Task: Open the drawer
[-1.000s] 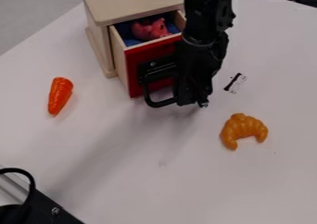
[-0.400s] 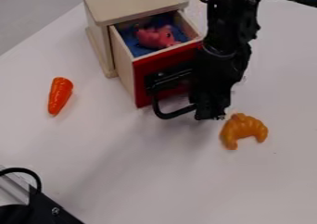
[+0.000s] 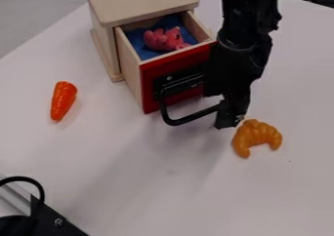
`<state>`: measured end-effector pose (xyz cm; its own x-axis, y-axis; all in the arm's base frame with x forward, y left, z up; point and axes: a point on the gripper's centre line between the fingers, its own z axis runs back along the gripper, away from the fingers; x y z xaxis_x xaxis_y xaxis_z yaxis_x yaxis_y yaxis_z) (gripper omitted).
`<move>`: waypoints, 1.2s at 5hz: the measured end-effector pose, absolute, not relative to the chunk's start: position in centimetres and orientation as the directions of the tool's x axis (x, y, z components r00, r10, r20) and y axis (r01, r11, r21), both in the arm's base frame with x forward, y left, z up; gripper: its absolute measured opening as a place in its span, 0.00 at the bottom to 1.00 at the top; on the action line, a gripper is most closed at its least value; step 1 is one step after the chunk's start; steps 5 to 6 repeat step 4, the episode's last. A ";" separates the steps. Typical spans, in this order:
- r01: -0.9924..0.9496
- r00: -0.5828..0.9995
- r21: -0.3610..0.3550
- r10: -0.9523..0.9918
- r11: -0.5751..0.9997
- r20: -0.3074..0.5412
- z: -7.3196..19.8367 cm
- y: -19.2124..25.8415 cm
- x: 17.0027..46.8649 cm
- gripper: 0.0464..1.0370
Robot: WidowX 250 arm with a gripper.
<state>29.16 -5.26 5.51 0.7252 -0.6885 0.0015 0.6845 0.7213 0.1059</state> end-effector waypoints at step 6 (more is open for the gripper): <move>0.593 0.778 0.176 -0.616 0.785 0.127 13.2 -3.8 27.9 0.96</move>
